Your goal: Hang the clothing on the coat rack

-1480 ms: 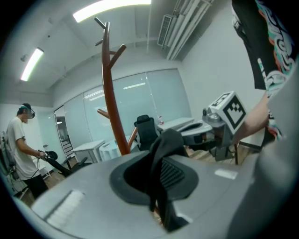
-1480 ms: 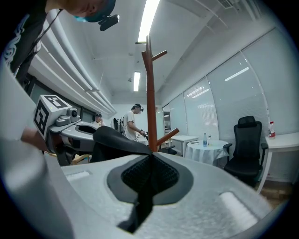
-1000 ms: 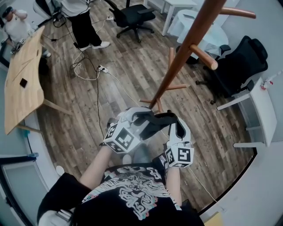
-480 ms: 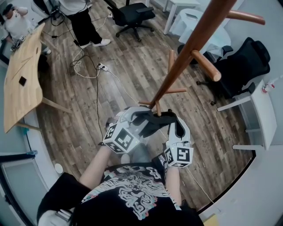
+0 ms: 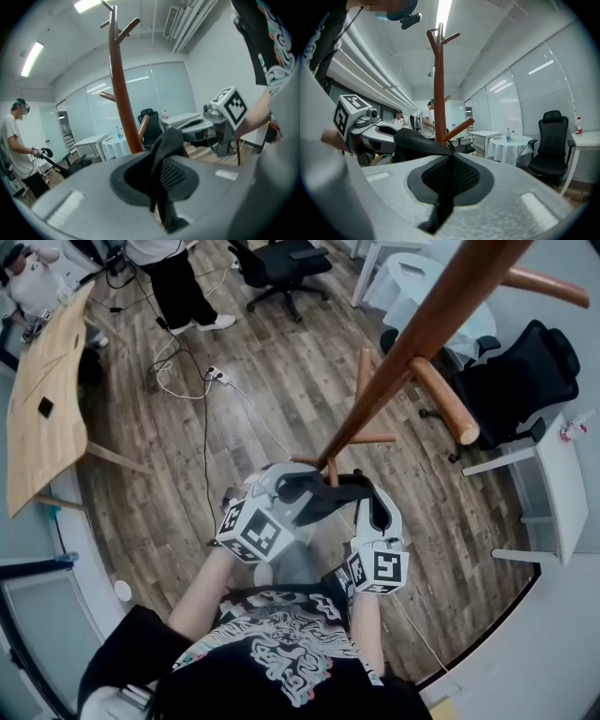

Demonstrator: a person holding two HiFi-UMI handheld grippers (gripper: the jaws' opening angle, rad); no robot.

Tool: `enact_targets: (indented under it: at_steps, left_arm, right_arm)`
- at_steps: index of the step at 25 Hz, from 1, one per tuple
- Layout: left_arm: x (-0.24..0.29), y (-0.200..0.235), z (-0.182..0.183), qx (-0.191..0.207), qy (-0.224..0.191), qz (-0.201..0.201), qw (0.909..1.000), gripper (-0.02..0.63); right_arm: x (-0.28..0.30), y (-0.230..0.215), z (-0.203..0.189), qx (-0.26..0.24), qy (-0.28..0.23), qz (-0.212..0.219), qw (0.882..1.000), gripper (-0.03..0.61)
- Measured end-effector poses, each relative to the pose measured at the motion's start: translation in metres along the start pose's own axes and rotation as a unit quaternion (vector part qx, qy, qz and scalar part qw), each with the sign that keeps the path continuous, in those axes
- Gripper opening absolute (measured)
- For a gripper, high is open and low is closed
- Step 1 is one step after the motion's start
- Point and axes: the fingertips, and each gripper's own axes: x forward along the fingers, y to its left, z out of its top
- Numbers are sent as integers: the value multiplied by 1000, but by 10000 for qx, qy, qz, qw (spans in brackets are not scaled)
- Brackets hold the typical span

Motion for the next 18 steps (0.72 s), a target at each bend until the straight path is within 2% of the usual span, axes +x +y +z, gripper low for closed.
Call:
enact_targets:
  at_steps: [13, 18]
  left_arm:
    - [13, 23, 1, -60, -47, 143, 9999, 18]
    - [18, 33, -6, -108, 69, 199, 9997, 18]
  right_arm:
    - [23, -10, 11, -91, -63, 122, 9999, 3]
    - [36, -11, 10, -89, -26, 196, 9998, 3]
